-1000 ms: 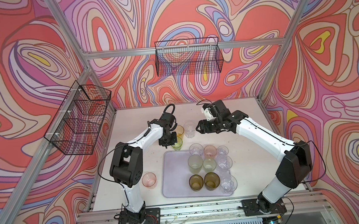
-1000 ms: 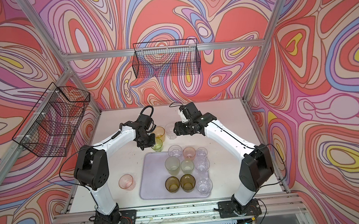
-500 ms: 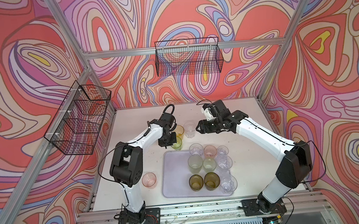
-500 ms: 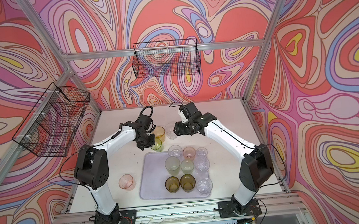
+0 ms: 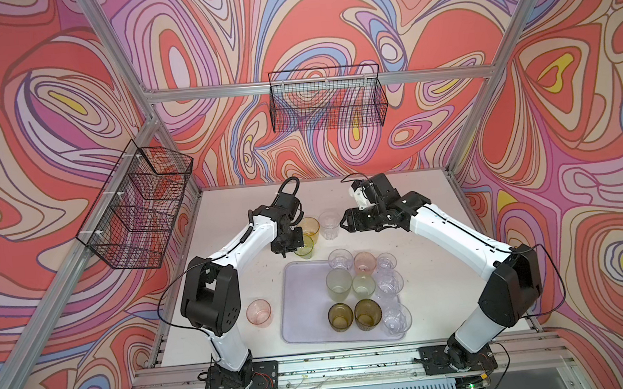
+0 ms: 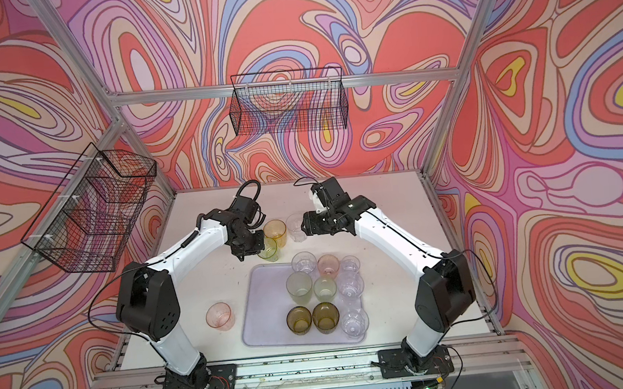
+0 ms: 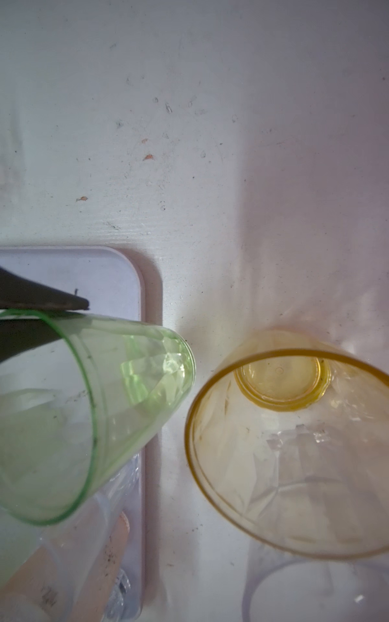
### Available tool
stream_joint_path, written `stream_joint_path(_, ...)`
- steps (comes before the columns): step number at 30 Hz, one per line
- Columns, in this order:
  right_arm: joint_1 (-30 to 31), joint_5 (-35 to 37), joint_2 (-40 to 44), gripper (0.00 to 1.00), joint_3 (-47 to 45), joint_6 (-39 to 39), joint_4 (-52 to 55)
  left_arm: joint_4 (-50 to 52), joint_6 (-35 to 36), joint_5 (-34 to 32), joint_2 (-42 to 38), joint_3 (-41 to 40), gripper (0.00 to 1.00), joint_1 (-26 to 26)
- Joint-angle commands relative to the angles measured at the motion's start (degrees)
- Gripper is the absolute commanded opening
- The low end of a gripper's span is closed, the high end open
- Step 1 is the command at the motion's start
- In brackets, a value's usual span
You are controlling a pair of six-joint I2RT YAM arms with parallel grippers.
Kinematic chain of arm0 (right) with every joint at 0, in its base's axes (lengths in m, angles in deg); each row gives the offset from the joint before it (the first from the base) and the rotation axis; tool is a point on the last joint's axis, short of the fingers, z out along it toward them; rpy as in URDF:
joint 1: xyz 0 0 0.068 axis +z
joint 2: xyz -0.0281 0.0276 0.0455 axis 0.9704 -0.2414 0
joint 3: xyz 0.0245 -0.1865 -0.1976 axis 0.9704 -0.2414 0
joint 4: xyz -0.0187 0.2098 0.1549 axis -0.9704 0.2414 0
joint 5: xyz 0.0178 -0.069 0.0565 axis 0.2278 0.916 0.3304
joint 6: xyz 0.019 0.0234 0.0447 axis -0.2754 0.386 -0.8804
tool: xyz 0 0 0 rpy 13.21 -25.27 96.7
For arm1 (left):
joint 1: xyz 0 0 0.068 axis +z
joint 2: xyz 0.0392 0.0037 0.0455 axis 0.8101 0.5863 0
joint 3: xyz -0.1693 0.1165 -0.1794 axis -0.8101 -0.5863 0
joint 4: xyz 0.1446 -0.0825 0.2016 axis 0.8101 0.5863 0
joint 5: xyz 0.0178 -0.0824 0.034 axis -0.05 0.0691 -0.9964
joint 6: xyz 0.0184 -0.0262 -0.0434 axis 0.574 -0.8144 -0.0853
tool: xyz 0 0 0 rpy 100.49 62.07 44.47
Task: Place the glasses into the tray
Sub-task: Pick up the glass from the center of the table, then place the glass on the tray.
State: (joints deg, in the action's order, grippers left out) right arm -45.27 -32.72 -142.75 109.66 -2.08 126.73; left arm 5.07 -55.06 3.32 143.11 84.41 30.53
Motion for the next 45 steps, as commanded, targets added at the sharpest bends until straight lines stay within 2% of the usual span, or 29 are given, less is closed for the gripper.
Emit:
stream_joint_path(1,-0.33,-0.18,-0.09,0.61,1.11,0.31,0.37,4.17,-0.10,-0.68,-2.45,-0.77,0.00,0.35)
stream_joint_path(15,-0.35,-0.41,0.17,0.60,0.85,0.40,-0.03,11.42,-0.04,-0.90,-5.38,-0.03,0.00,-1.45)
stream_joint_path(21,-0.35,-0.32,-0.09,0.61,0.97,0.47,0.06,12.86,-0.75,-2.99,-3.39,1.68,0.00,-4.56)
stream_joint_path(29,-0.35,-0.20,0.04,0.60,0.64,0.49,0.01,12.98,-1.44,-2.59,-0.08,3.81,0.00,-7.51)
stream_joint_path(45,-0.35,-0.02,0.23,0.60,0.18,0.69,-0.17,14.29,-1.41,-3.46,4.79,7.01,0.00,-9.46)
